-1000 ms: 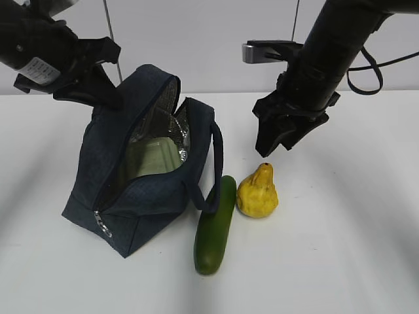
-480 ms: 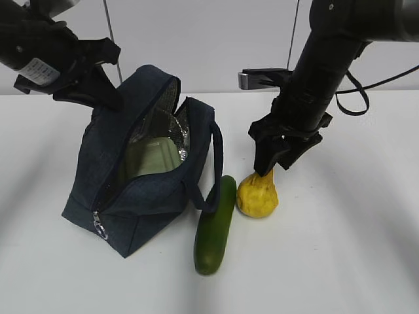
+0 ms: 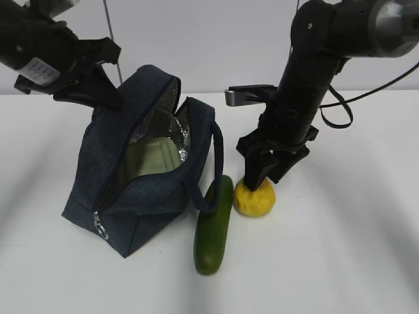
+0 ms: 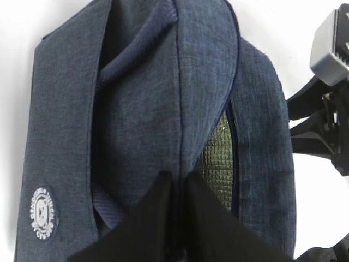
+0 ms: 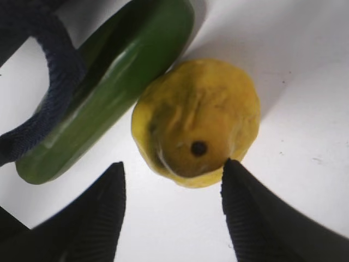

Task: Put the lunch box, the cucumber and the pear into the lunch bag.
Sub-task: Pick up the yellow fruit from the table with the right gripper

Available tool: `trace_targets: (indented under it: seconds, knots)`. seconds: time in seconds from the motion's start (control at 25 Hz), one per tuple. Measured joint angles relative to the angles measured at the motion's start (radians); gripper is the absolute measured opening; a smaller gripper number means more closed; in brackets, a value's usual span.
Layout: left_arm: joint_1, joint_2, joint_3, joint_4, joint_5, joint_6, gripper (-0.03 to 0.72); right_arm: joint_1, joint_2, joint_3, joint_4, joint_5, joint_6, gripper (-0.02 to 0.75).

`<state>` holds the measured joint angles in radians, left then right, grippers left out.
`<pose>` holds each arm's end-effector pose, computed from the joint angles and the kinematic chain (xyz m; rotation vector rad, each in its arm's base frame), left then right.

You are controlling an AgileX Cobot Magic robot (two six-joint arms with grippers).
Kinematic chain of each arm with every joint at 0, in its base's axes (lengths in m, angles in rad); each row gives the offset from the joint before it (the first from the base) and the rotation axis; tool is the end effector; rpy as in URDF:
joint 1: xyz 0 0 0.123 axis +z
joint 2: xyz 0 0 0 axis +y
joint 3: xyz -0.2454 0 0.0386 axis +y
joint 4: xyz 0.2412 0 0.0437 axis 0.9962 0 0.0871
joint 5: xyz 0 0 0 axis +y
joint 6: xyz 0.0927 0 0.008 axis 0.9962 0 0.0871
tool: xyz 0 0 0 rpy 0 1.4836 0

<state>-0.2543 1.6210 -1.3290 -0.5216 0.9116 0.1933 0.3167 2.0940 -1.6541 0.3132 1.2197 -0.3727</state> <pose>0.3171 -0.1203 0.2645 0.2882 2.6182 -0.6691 0.3661 0.1483 0.1641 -0.8878 2.9714 0.4589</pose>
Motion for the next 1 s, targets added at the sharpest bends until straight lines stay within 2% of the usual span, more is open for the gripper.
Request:
trace_targets:
  seconds: [0.4,0.6,0.72,0.92,1.0]
  knots:
    - [0.000,0.000,0.000,-0.003,0.012,0.000,0.003,0.000,0.000,0.000,-0.004,-0.004,0.003,0.426]
    - [0.000,0.000,0.000,-0.005,0.017,0.000,0.003,0.000,0.000,0.000,-0.004,-0.015,0.004,0.510]
    - [0.000,0.000,0.000,-0.005,0.018,0.000,0.003,0.000,0.000,0.000,-0.004,-0.037,0.004,0.526]
    - [0.000,0.000,0.000,-0.006,0.019,0.000,0.003,0.000,0.000,0.000,-0.004,-0.063,0.004,0.525]
    - [0.000,0.000,0.000,-0.006,0.019,0.000,0.003,0.000,0.000,0.000,-0.004,-0.063,0.005,0.503]
